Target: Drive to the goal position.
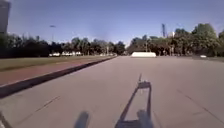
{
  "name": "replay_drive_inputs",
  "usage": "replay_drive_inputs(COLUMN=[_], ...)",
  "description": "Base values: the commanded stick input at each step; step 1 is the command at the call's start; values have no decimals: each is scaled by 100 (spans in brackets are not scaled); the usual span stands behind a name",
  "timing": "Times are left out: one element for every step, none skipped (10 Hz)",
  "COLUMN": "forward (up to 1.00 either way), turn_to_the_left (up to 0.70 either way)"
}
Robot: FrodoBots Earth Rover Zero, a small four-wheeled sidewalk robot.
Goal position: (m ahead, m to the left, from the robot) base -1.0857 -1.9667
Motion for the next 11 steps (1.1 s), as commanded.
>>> replay_drive_inputs(forward=[100,100,100,100,100,100,100,100,100,100,100], turn_to_the_left=[-27,-10,0,0,0,0,0,0,0,0,0])
